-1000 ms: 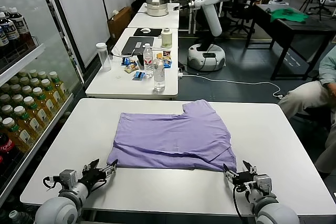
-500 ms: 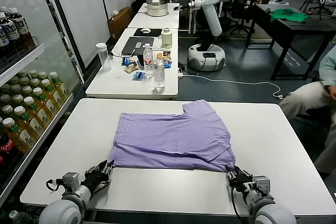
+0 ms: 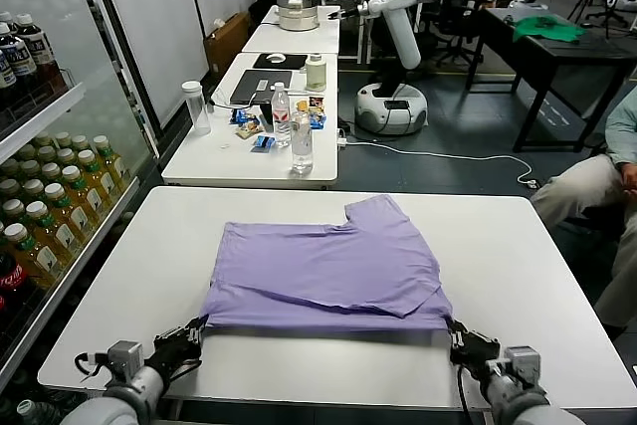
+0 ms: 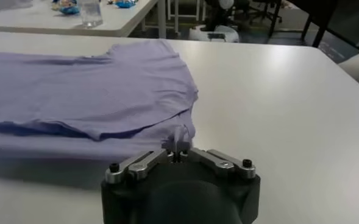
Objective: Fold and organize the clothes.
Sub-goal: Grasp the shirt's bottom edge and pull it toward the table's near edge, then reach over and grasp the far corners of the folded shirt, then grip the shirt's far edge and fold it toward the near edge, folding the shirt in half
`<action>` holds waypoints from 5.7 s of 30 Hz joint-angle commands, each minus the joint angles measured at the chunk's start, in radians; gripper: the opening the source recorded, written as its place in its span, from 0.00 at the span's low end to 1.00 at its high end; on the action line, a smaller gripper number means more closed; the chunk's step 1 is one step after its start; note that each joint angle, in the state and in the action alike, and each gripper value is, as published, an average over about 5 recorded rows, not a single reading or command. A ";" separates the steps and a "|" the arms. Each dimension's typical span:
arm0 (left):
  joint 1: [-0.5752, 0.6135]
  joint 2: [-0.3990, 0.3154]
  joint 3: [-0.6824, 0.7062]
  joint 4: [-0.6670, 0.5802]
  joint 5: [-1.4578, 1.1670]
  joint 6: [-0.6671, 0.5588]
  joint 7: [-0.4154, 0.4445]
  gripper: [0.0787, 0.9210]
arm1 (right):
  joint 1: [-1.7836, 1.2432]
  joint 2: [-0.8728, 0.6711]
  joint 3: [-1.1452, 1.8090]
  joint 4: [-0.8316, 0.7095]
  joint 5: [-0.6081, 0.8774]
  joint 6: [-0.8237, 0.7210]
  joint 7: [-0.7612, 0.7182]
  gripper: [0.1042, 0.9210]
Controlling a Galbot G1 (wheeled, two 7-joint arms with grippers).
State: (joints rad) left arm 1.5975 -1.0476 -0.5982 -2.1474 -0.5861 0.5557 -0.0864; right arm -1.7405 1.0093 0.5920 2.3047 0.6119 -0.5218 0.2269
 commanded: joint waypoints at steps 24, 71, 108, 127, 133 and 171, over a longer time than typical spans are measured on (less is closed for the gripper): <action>-0.066 0.013 -0.076 -0.112 0.027 0.025 0.019 0.38 | 0.289 -0.078 -0.006 0.057 0.030 -0.044 0.061 0.49; -0.782 0.031 0.255 0.718 0.118 -0.059 0.304 0.88 | 1.228 0.278 -0.473 -1.103 -0.089 -0.012 0.021 0.88; -0.784 0.006 0.286 0.735 0.144 -0.035 0.308 0.45 | 1.214 0.313 -0.464 -1.136 -0.094 0.011 0.004 0.32; -0.589 0.073 0.175 0.448 -0.017 -0.053 0.269 0.01 | 0.953 0.114 -0.416 -0.545 0.017 -0.051 0.052 0.01; -0.499 0.074 0.135 0.406 -0.012 -0.072 0.263 0.01 | 0.770 0.030 -0.341 -0.372 0.028 -0.056 0.048 0.01; -0.365 0.104 0.089 0.315 0.233 0.028 0.320 0.01 | 0.461 0.005 -0.225 -0.247 -0.073 -0.056 0.025 0.03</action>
State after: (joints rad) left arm 1.2077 -0.9461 -0.5099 -1.8239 -0.5476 0.5284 0.2071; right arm -1.2260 1.0181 0.3647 2.0482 0.5745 -0.5769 0.2473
